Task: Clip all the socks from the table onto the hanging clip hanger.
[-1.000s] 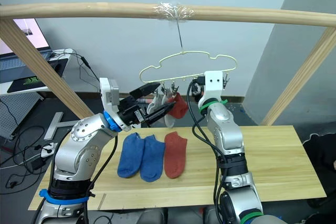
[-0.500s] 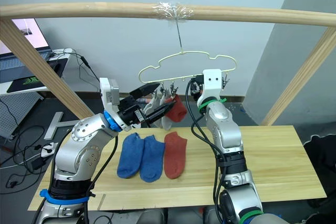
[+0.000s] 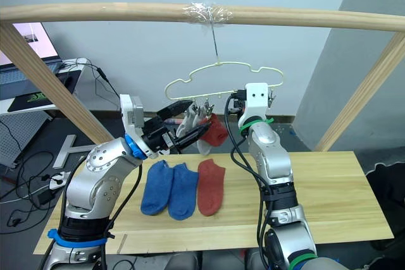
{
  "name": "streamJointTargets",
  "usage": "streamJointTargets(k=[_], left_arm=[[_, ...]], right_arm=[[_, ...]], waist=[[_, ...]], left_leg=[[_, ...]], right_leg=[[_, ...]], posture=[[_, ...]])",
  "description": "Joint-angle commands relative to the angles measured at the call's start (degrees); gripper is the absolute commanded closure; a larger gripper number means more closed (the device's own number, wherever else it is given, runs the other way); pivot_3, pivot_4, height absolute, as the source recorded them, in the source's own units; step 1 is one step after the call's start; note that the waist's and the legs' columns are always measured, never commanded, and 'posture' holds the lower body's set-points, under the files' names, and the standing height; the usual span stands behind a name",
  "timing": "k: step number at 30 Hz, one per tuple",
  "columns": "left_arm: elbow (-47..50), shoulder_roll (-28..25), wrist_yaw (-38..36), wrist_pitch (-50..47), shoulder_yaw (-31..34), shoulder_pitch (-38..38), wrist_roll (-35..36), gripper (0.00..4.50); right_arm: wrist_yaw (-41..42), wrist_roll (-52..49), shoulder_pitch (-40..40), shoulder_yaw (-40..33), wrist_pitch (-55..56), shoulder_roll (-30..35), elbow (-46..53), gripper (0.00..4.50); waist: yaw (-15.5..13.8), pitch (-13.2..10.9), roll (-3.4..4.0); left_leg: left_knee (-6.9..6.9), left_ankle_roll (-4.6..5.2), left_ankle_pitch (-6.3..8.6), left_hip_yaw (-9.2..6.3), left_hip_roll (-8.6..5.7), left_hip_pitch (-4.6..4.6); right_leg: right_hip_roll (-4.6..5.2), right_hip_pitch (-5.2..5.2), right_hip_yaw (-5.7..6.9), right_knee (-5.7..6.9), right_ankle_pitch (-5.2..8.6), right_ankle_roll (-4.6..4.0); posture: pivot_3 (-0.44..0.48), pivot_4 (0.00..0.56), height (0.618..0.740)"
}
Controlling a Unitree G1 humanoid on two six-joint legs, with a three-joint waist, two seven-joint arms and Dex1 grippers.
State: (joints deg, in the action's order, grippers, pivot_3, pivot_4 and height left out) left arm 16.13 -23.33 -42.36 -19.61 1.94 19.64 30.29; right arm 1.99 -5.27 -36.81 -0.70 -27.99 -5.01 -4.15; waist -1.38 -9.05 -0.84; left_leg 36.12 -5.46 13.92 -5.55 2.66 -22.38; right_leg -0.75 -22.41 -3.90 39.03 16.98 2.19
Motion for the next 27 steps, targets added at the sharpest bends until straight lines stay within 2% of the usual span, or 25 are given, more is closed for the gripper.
streamJointTargets(k=[1,2,7,10,13,16,19,27], left_arm=[[3.05,-0.10,0.08,0.26,0.48,-0.20,0.94,0.00],[3.25,-0.15,0.16,0.21,0.45,-0.35,0.99,0.00],[3.96,-0.87,-0.21,-0.14,-0.41,-1.96,0.35,0.00],[2.37,-2.89,1.02,-5.07,-3.21,-5.06,-1.99,0.00],[-1.69,-4.49,3.05,-6.53,-6.74,-7.68,-7.52,0.00],[-9.71,-3.29,6.26,-2.52,-10.72,-8.89,-14.98,0.00],[-17.07,-0.86,6.35,-1.30,-15.62,-8.06,-19.42,0.00],[-29.55,5.70,7.75,2.72,-20.52,-3.36,-26.72,0.00]], right_arm=[[-0.38,0.06,-0.26,0.52,1.29,-0.08,1.99,4.29],[-0.38,0.02,-0.09,0.57,1.20,-0.06,2.21,4.49],[1.20,-0.69,1.42,0.93,-0.18,1.09,4.16,4.49],[4.11,-1.30,2.88,1.67,-2.97,3.76,7.31,4.49],[5.18,-1.53,4.08,1.57,-4.68,6.01,9.50,4.49],[5.99,-2.05,6.13,1.50,-7.10,7.33,12.37,4.49],[5.56,-1.99,7.90,1.51,-8.90,7.67,14.44,4.49],[3.75,-1.65,9.30,1.94,-11.14,6.73,16.93,4.49]], waist=[[0.00,0.00,0.00],[0.00,0.00,0.00],[-0.01,0.01,0.00],[0.01,0.01,0.00],[0.03,0.01,0.01],[-0.06,0.01,0.01],[-0.08,0.01,0.01],[0.03,0.01,0.01]], left_leg=[[0.00,0.00,0.00,0.00,0.00,0.00],[0.00,0.00,0.00,0.00,0.00,0.01],[0.00,0.00,0.00,0.01,0.00,0.01],[-0.02,0.00,0.00,0.02,0.00,0.02],[-0.03,0.00,0.00,0.04,0.00,0.05],[-0.02,0.00,0.00,0.03,0.00,0.08],[-0.03,0.00,0.00,0.05,-0.01,0.12],[-0.02,0.01,-0.01,0.03,-0.02,0.12]], right_leg=[[0.00,0.00,0.00,0.00,0.00,0.00],[0.00,0.00,0.00,0.00,0.00,0.00],[0.00,0.00,0.00,0.00,0.00,0.00],[0.00,0.00,-0.02,0.00,0.00,0.00],[0.01,0.00,-0.04,-0.01,0.00,0.00],[0.00,0.02,-0.02,0.01,0.01,-0.01],[0.00,0.04,-0.03,0.01,0.01,-0.01],[0.01,0.07,-0.01,0.01,0.01,-0.01]], posture=[[0.170,0.113,0.740],[0.171,0.109,0.740],[0.169,0.108,0.740],[0.162,0.109,0.740],[0.154,0.110,0.740],[0.145,0.118,0.740],[0.129,0.122,0.740],[0.112,0.132,0.740]])
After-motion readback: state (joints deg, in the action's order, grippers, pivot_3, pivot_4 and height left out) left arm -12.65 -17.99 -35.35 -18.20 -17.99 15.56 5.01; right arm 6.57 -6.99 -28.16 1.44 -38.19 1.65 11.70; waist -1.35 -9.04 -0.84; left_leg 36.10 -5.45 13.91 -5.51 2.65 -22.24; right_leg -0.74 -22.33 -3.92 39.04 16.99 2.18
